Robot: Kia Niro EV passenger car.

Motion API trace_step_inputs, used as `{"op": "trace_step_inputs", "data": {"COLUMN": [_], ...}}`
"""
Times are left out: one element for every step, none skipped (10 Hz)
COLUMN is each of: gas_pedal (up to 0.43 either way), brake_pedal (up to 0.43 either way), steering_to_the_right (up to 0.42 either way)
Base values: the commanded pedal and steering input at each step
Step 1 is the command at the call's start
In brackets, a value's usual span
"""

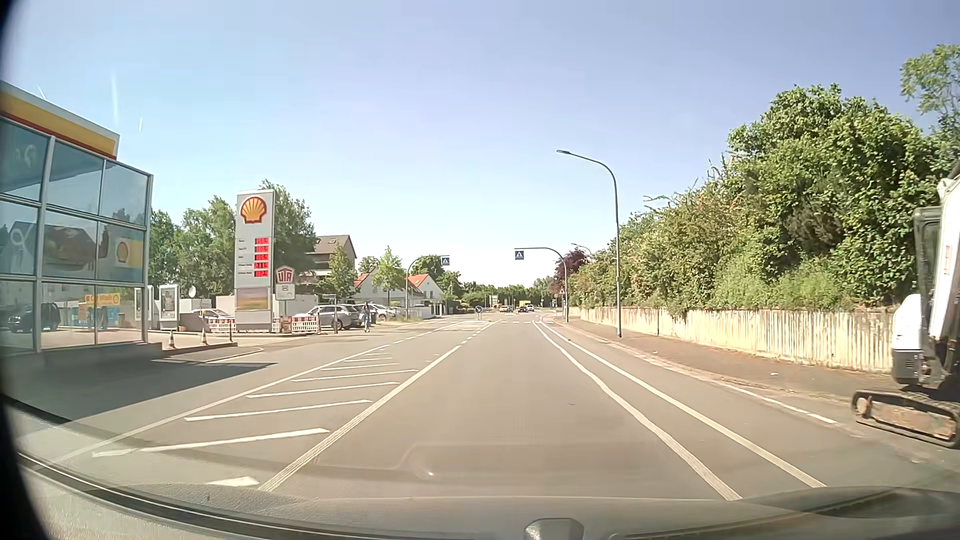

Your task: Follow the waypoints while adhering to traffic rules and regulations

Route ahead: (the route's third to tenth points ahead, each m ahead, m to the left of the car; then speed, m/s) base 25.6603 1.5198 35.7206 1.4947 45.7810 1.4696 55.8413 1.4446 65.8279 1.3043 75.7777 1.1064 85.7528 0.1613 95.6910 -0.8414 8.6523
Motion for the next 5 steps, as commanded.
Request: {"op": "trace_step_inputs", "data": {"gas_pedal": [0.059,0.059,0.059,0.059,0.059], "brake_pedal": [0.03,0.03,0.03,0.03,0.03], "steering_to_the_right": [0.003,0.003,0.002,0.003,0.003]}}
